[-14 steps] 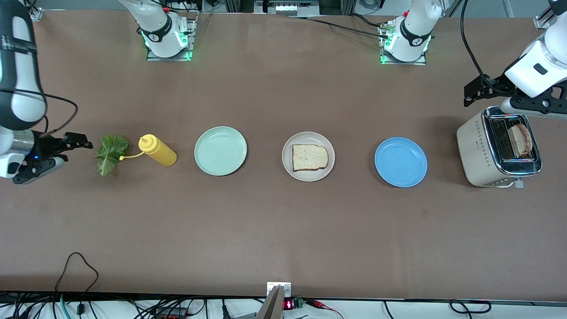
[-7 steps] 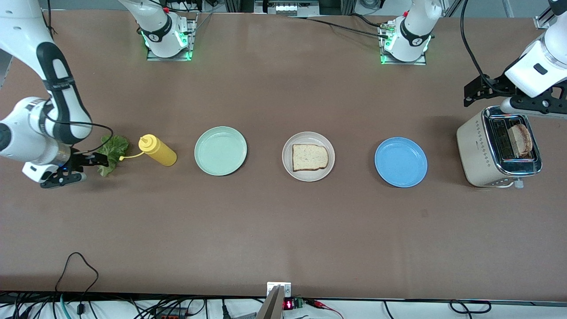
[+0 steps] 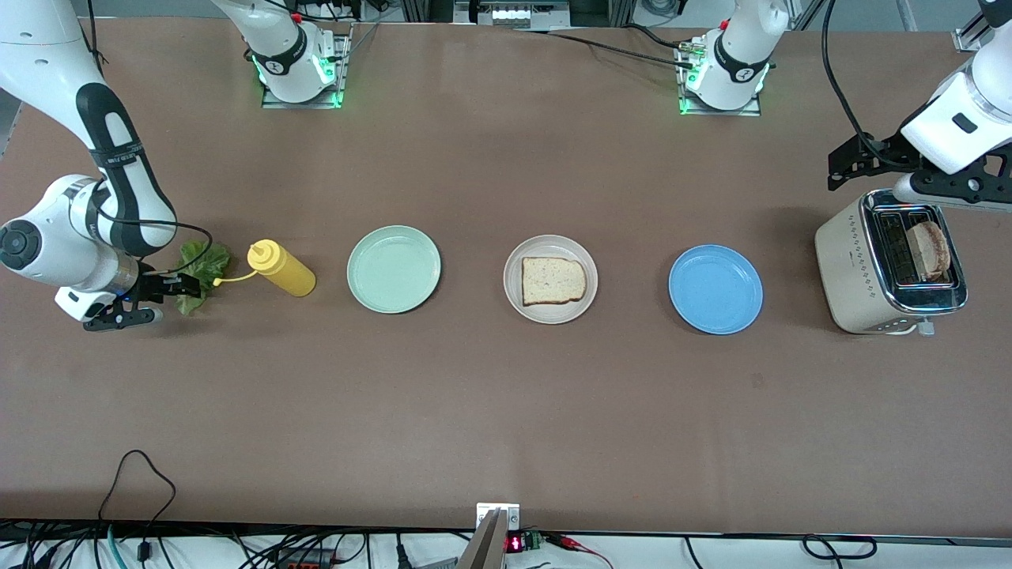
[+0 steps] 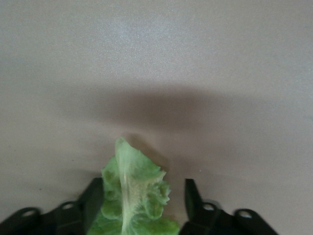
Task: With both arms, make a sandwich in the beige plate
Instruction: 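Carry the lettuce leaf with the right gripper over the bread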
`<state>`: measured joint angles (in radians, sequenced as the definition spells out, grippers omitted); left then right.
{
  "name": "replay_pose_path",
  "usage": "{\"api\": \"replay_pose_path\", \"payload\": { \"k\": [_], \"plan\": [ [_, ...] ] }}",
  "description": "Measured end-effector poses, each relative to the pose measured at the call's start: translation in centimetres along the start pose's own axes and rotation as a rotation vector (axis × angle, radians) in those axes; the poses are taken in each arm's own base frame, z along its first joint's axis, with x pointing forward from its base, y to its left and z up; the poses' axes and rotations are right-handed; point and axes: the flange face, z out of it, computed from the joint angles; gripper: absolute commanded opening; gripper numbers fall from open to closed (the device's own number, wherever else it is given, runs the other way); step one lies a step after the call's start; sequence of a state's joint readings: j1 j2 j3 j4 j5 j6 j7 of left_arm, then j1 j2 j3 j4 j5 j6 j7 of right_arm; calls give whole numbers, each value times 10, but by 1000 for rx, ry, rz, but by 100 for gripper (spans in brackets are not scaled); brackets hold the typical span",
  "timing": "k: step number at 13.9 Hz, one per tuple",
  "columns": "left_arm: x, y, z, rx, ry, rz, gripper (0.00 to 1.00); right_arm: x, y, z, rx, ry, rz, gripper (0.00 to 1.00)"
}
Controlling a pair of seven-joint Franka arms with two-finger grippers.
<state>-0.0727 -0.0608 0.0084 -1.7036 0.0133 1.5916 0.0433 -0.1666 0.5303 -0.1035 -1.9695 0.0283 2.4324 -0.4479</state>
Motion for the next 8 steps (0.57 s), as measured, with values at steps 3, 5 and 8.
{"api": "replay_pose_path", "payload": {
  "k": [3, 5, 8],
  "plan": [
    [0, 0, 0, 0, 0, 0, 100, 1, 0, -1, -3, 6, 1, 1],
    [0, 0, 0, 0, 0, 0, 100, 2, -1, -1, -4, 10, -2, 0],
    [0, 0, 0, 0, 0, 0, 100, 8, -1, -13, -16, 31, -69, 0]
  ]
}}
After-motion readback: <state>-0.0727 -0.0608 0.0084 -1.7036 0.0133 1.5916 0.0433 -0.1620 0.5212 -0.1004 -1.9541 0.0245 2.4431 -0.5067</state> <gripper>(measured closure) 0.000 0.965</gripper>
